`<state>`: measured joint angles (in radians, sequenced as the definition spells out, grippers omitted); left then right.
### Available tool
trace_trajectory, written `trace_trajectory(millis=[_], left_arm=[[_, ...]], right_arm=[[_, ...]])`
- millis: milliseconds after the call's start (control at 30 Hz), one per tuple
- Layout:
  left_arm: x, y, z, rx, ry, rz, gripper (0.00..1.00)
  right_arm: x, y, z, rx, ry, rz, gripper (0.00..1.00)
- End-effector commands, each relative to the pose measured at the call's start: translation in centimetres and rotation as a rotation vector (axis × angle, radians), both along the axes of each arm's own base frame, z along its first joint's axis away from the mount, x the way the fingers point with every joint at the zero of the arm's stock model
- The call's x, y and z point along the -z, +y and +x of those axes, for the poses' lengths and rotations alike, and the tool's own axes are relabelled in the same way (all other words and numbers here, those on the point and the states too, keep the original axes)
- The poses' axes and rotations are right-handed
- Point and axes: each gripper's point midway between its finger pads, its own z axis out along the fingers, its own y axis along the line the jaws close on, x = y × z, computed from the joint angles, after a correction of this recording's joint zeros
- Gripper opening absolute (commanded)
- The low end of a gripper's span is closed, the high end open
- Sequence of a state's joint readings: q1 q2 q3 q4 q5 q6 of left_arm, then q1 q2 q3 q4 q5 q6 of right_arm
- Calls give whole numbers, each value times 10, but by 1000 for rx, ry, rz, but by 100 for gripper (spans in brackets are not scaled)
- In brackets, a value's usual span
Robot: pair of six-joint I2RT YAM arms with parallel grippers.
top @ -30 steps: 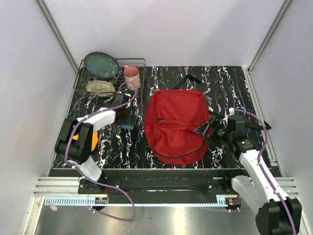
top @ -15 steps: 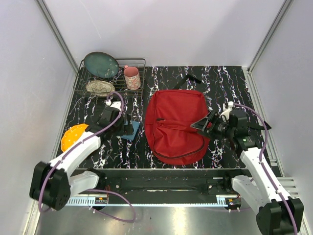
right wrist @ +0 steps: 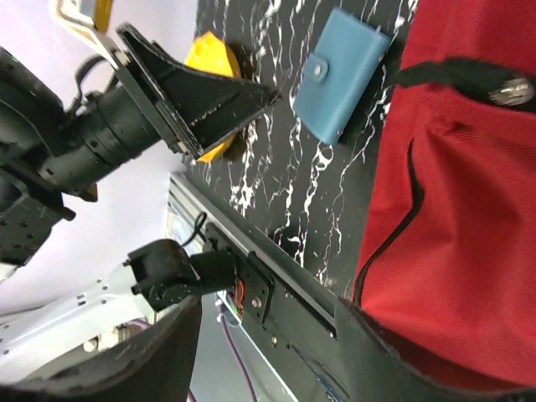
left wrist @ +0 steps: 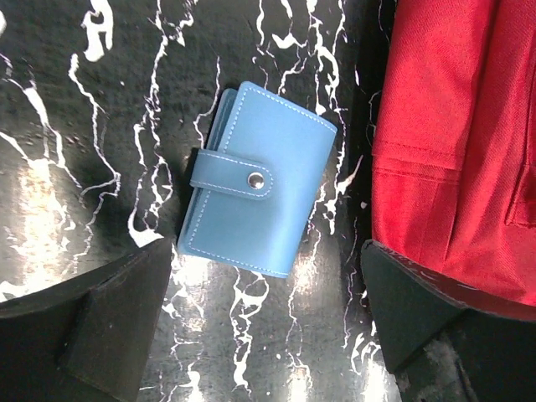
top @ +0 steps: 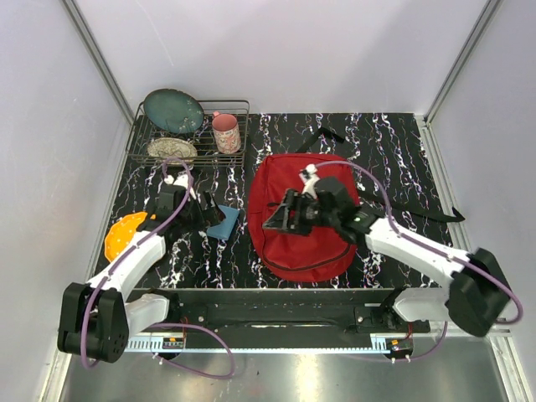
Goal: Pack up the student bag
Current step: Pick up the personal item from the center of the board.
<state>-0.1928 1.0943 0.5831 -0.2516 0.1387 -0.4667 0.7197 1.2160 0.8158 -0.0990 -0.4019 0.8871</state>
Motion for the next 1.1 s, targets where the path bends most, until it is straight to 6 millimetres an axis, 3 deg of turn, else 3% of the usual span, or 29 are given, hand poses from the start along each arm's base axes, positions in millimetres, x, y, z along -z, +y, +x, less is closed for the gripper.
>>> trace_trajectory(millis=[0, 33, 67, 133, 267, 367, 533, 867, 1067], left_arm=[[-21, -18, 11, 23, -101, -152, 99], [-16, -19, 8, 18, -97, -162, 99], [-23, -19, 10, 12, -130, -183, 99], [-21, -17, 7, -1, -132, -186, 99], [-17, -8, 5, -30, -117, -160, 99], [-13, -2, 9, -51, -105, -133, 99], [-9, 4, 20, -57, -77, -119, 99], [9, 0, 36, -71, -44, -241, 98], [16, -3, 36, -72, -59, -305, 97]], right_arm=[[-7, 39, 25, 59, -45, 7, 70], [-9, 49, 27, 51, -59, 24, 70], [4, 55, 31, 66, -17, 12, 68], [1, 73, 32, 52, -15, 80, 66], [31, 103, 39, 56, 39, 63, 63], [36, 124, 41, 15, 49, 61, 63], [57, 133, 63, 106, 48, -15, 62], [132, 146, 85, 222, 173, -119, 62], [142, 152, 97, 245, 158, -145, 62]])
